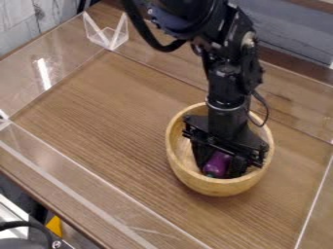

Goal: Remove the purple eggplant from inside the brown bowl and put it on the table

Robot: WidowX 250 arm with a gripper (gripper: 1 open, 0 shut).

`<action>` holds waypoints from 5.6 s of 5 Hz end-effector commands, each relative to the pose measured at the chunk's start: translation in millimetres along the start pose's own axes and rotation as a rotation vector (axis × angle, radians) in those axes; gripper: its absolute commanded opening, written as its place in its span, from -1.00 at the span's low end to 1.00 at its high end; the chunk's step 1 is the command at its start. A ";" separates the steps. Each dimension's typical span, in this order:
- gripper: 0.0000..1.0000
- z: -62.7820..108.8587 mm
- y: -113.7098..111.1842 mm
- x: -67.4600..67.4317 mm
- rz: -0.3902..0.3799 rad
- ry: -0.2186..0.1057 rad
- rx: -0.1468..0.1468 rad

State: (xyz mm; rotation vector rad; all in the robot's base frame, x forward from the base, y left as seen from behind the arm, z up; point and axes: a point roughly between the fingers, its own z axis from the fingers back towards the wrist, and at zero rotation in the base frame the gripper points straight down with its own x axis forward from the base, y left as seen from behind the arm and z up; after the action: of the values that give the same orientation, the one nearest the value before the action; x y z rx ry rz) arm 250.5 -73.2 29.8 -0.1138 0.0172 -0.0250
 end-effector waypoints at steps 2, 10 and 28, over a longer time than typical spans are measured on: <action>1.00 16.1 -0.8 4.4 0.005 -0.061 -0.007; -1.00 109.3 9.7 0.5 0.033 -0.218 -0.066; 1.00 38.6 163.3 -41.4 0.036 -0.179 0.111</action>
State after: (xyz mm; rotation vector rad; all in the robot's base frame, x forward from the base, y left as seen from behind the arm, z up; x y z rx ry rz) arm 205.0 87.7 39.0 -0.0296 -0.1095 0.0121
